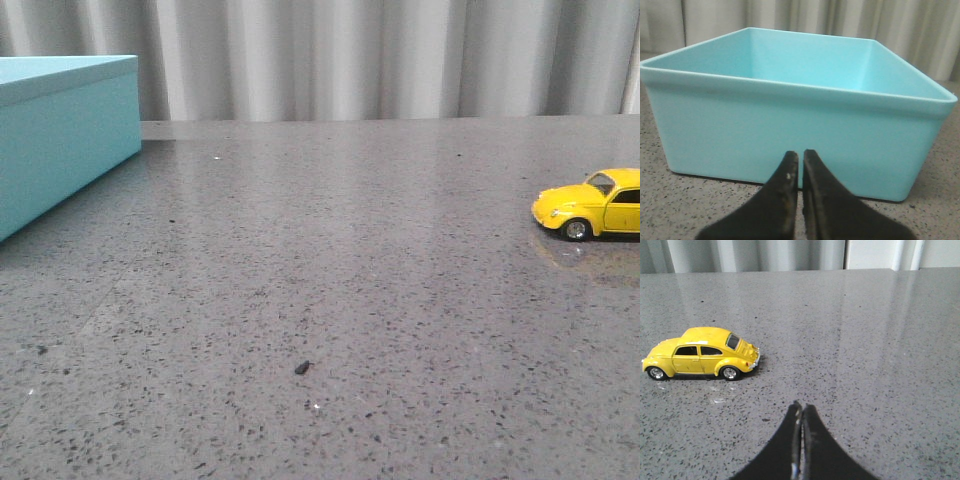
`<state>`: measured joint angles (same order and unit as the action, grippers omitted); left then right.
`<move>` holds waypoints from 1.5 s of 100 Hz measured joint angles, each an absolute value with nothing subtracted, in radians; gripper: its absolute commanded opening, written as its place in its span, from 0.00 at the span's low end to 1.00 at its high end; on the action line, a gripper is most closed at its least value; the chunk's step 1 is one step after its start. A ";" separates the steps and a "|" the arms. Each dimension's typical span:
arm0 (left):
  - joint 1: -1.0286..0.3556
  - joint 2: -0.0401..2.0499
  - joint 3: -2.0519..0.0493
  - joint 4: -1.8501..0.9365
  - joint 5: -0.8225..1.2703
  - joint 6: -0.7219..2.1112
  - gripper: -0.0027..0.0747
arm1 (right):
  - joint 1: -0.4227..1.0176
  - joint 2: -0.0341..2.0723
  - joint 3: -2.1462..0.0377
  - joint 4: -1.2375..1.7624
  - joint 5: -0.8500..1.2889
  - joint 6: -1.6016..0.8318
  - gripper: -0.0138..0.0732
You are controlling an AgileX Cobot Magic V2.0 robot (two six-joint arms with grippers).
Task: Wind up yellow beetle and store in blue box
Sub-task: 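Position the open right gripper above the yellow beetle car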
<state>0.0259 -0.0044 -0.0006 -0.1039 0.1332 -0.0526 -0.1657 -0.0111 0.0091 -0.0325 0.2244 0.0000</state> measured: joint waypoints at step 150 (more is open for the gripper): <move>0.026 -0.004 -0.001 -0.106 0.118 -0.053 0.01 | -0.166 -0.011 0.009 -0.032 0.218 0.000 0.09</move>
